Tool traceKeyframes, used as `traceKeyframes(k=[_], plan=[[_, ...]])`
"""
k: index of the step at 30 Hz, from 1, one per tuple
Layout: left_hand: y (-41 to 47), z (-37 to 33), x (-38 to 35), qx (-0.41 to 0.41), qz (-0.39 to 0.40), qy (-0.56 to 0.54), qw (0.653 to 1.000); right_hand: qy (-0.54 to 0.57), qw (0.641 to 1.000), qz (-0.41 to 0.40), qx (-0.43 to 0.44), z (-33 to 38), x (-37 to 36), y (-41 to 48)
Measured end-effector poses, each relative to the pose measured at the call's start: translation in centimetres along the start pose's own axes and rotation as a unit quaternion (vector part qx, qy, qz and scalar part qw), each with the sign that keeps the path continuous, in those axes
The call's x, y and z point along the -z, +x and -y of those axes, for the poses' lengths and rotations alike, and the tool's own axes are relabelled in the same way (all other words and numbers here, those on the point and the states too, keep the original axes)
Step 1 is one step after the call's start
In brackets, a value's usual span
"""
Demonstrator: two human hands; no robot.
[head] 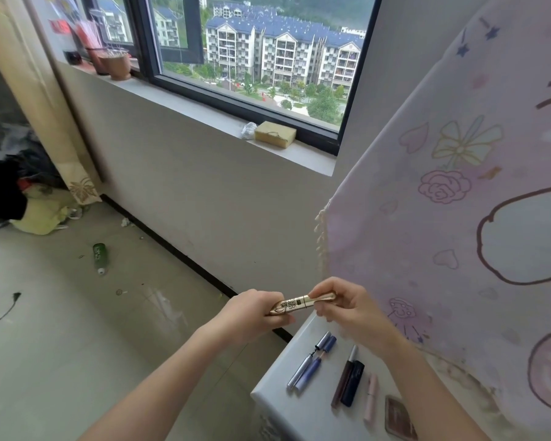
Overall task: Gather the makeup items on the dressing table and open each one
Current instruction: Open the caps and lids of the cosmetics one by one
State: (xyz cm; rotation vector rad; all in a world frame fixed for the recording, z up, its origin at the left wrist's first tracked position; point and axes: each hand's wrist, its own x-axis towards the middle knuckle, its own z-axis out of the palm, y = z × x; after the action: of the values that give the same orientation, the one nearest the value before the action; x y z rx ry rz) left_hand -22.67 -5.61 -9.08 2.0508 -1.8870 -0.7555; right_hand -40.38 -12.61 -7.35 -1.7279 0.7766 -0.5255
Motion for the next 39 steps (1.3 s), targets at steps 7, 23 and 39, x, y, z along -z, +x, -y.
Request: traceKeyframes(k=[7,23,39], plan=[[0.1,-0.3,0.4,-0.019,-0.034,0.121,0.992,-0.062,0.996,-0.029,-0.060,0.7,-0.3,0.6],[0.7,0.4,0.2,-0.025,-0.017,0.126,0.992,-0.086,0.995,0.000,-0.047,0.6,0.6,0.1],[0.4,0.9,-0.5,-0.044,0.006,0.128,0.991,-0.062,0.992,0.034,-0.101,0.3,-0.1,-1.0]])
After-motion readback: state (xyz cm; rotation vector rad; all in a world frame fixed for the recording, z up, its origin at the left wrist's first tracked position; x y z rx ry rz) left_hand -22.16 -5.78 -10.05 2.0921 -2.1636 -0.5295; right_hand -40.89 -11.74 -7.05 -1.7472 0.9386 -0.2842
